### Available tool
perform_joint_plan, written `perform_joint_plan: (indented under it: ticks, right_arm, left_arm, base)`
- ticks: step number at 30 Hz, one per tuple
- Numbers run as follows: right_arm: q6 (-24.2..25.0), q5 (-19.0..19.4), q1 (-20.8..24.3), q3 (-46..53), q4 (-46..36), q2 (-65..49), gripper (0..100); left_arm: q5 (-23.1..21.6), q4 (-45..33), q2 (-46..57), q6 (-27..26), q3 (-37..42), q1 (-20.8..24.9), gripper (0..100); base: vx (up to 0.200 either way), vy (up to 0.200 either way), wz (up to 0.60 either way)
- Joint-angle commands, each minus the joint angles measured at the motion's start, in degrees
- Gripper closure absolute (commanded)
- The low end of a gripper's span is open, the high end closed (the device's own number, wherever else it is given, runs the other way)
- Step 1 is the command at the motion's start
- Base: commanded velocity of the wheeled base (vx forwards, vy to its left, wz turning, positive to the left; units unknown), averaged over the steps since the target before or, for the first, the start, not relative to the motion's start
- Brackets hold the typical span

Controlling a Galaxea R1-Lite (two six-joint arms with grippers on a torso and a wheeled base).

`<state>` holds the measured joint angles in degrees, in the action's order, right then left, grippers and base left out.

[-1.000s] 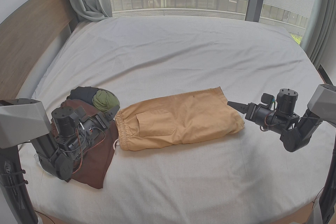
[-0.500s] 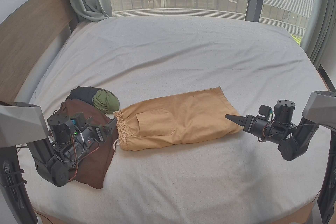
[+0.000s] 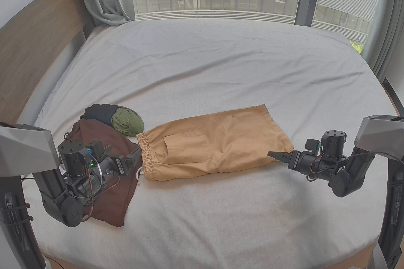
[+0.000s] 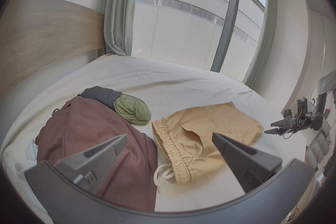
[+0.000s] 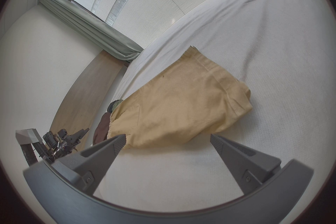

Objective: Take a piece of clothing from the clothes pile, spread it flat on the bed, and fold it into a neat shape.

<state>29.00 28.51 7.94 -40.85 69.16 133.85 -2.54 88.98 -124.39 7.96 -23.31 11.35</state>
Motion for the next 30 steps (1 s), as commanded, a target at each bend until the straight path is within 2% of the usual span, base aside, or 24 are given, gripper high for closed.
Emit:
perform_joint_plan:
  ticks: [1, 12, 16, 28, 30]
  right_arm:
    - [0.00, -0.04, -0.03, -1.07, 0.01, 2.99, 0]
    - [0.35, -0.74, -0.11, -5.56, 0.01, 8.35, 0]
    - [1.06, -2.15, -0.11, -8.10, 0.19, 10.38, 0]
    - [6.33, -6.01, 1.12, -16.81, 1.16, 15.91, 0]
    - [8.79, -6.01, 1.64, -18.39, 2.30, 16.44, 0]
  left_arm:
    - [-0.01, 0.05, -0.15, 0.04, 0.11, -0.01, 0]
    - [-0.01, 0.05, -1.03, 0.13, 0.11, 0.08, 0]
    - [-0.01, 0.05, -1.12, 0.21, 0.11, 0.16, 0]
    - [-0.01, 0.05, -1.91, 0.30, 0.37, 0.87, 0]
    - [-0.01, 0.05, -1.99, 0.30, 0.28, 0.87, 0]
  base:
    - [0.000, 0.000, 0.00]
    - [0.000, 0.000, 0.00]
    - [0.000, 0.000, 0.00]
    - [0.000, 0.000, 0.00]
    - [0.000, 0.000, 0.00]
